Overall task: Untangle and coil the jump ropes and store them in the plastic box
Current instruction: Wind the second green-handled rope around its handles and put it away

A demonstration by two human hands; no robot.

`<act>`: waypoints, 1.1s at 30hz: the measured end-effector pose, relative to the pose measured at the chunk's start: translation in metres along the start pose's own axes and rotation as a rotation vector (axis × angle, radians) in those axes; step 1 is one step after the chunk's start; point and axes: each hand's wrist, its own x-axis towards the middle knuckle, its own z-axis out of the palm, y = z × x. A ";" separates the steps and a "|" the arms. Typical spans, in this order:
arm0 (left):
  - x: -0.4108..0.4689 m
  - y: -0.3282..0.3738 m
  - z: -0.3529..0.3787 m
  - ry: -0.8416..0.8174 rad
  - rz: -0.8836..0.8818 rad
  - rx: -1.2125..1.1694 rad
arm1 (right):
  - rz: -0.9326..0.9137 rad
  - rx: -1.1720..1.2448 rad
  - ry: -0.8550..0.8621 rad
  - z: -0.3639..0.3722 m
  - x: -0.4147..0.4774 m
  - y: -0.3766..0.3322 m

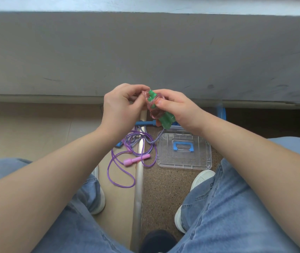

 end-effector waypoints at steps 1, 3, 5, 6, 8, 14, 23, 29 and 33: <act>0.001 0.000 -0.001 -0.013 -0.027 -0.036 | 0.002 -0.012 0.003 0.000 0.000 0.001; 0.003 0.001 -0.003 -0.074 -0.072 -0.140 | -0.011 -0.014 0.020 0.000 0.000 0.001; 0.004 0.002 -0.004 -0.173 -0.108 -0.274 | -0.032 0.008 0.033 -0.001 0.000 -0.001; 0.005 0.002 -0.004 -0.221 -0.116 -0.329 | -0.040 0.022 0.035 -0.002 0.000 -0.002; 0.005 0.000 -0.004 -0.289 -0.108 -0.381 | -0.042 0.044 0.037 -0.004 0.001 -0.002; 0.004 -0.004 -0.006 -0.324 -0.020 -0.343 | -0.062 0.105 0.003 -0.011 0.000 -0.005; 0.006 0.007 -0.012 -0.274 -0.185 -0.595 | -0.061 0.105 -0.060 -0.014 0.000 -0.009; 0.007 0.008 -0.009 -0.269 -0.293 -0.645 | -0.061 0.056 -0.070 -0.015 0.000 -0.009; 0.007 0.005 -0.011 -0.282 -0.330 -0.698 | -0.078 -0.001 -0.050 -0.014 0.001 -0.011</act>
